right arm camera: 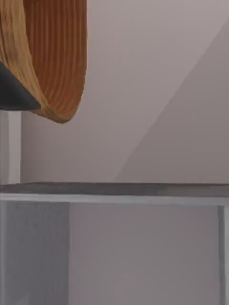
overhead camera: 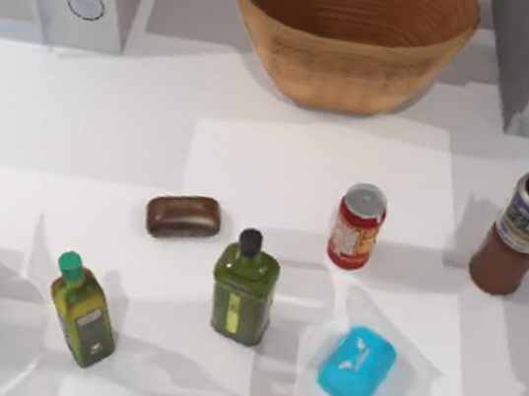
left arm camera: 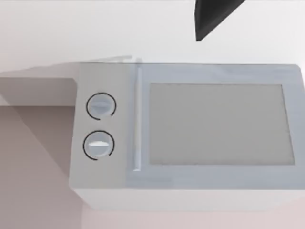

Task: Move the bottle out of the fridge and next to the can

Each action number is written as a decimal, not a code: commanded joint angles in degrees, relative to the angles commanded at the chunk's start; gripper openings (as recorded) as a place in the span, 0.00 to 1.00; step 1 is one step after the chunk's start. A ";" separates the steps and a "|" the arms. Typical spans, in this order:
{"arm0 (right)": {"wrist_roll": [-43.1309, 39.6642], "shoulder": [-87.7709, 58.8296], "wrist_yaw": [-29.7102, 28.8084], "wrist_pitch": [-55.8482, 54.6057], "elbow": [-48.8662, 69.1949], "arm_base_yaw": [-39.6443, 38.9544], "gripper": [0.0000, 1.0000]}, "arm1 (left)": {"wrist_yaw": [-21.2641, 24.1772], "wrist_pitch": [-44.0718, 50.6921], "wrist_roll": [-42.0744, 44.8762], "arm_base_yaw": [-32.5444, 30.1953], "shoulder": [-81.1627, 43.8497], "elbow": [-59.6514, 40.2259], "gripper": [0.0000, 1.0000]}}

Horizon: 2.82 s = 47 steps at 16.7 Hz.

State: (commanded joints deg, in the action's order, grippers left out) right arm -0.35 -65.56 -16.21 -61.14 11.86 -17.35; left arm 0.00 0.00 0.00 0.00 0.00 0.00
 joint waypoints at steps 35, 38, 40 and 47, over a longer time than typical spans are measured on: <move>0.42 92.47 16.13 108.62 10.64 17.47 1.00 | 0.00 0.00 0.00 0.00 0.00 0.00 1.00; 0.26 100.17 16.18 123.85 16.93 17.52 1.00 | 0.00 0.00 0.00 0.00 0.00 0.00 1.00; 0.10 104.56 16.21 132.51 20.52 17.55 1.00 | 0.00 0.00 0.00 0.00 0.00 0.00 1.00; -0.31 111.57 16.28 145.20 26.29 17.58 1.00 | 0.00 0.00 0.00 0.00 0.00 0.00 1.00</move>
State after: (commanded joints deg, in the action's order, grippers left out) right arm -0.66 46.00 0.07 84.06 38.15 0.22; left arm 0.00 0.00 0.00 0.00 0.00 0.00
